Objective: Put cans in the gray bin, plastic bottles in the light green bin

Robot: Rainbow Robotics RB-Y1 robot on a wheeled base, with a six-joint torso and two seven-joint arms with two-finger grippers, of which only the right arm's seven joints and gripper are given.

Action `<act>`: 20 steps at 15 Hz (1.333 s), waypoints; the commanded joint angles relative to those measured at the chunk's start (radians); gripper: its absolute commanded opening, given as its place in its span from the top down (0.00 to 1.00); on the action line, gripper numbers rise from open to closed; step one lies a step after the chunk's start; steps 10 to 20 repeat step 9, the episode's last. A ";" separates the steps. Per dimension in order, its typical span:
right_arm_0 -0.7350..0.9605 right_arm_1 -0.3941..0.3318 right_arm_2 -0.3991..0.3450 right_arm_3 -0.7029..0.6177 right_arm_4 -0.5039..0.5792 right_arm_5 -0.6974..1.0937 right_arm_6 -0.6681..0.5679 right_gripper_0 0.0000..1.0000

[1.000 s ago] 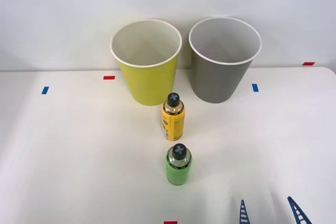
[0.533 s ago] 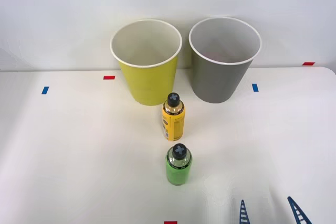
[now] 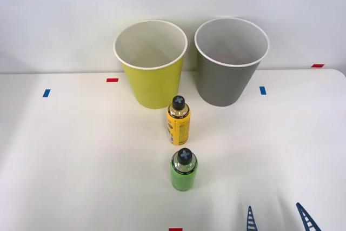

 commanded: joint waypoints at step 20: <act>0.000 0.000 0.000 0.000 0.000 0.000 0.000 0.00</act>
